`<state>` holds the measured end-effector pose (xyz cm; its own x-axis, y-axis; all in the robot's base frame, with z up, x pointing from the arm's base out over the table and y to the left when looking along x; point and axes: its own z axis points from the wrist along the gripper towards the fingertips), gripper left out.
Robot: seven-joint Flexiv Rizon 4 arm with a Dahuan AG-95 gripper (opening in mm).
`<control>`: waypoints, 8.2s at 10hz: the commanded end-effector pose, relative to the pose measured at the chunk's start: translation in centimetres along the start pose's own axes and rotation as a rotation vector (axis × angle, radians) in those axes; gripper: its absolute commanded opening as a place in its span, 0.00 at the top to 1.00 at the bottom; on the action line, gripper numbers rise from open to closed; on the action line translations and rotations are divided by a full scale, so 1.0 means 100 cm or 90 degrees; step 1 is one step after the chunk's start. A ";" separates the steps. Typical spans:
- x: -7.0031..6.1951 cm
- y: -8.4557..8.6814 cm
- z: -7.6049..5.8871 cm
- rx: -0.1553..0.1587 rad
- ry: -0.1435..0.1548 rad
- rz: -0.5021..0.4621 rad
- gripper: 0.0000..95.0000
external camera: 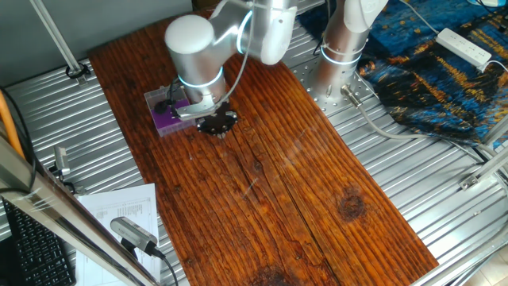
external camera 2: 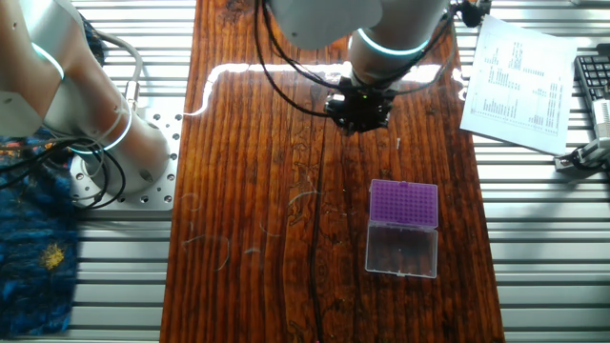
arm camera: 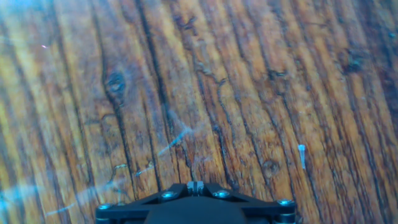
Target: Insert a small pipette tip into the holder for small pipette tips
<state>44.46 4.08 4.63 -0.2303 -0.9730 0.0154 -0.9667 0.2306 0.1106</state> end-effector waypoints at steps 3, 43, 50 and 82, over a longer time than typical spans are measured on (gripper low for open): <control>0.000 0.001 0.001 0.006 0.009 0.018 0.80; -0.015 -0.093 -0.016 0.015 0.006 -0.160 1.00; -0.029 -0.112 -0.018 0.051 0.025 -0.211 0.80; -0.030 -0.105 0.019 0.087 0.005 -0.144 0.60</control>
<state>55.02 4.56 1.46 -0.0063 -0.9999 0.0141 -0.9996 0.0059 -0.0261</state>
